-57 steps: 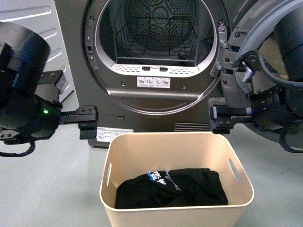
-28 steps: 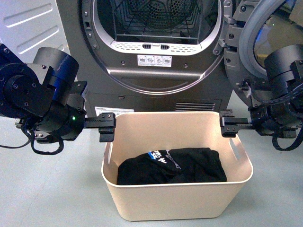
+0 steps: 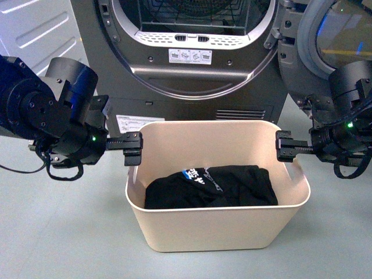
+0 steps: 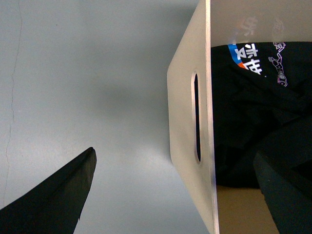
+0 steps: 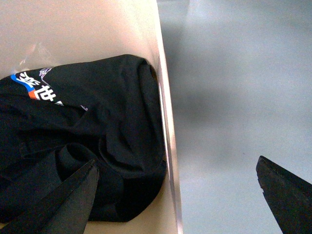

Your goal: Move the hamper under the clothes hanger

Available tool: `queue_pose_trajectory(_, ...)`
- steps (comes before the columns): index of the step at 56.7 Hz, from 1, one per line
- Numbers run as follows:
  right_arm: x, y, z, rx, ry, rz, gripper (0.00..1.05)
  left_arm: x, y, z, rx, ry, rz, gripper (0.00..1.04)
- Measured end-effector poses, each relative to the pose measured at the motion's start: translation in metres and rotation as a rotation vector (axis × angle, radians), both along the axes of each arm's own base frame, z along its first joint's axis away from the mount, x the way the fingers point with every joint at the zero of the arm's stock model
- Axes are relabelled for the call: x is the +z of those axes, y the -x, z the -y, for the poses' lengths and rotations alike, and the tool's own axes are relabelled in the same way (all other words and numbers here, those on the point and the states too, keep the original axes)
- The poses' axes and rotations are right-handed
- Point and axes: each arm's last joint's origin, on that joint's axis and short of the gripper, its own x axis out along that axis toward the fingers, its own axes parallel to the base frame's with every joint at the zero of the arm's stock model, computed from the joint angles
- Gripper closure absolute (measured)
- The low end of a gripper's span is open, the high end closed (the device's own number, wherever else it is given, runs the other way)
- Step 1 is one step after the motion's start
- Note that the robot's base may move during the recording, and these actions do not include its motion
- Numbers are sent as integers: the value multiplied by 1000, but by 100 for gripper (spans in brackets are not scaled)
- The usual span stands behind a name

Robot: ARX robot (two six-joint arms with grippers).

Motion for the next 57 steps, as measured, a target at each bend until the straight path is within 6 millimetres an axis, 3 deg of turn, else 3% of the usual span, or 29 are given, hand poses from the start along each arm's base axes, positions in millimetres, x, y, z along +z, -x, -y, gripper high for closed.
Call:
queue_pose_trajectory(21, -11, -11, -6, 16, 23, -20, 8, -5, -22, 4, -22, -9, 0, 7)
queue_pose_trajectory(43, -32, -16, -12, 31, 29, -45, 8, -23, -25, 11, -58, -25, -24, 7)
queue_pose_trajectory(57, -35, -19, -15, 38, 30, -44, 8, -31, -29, 17, -68, -39, -34, 7)
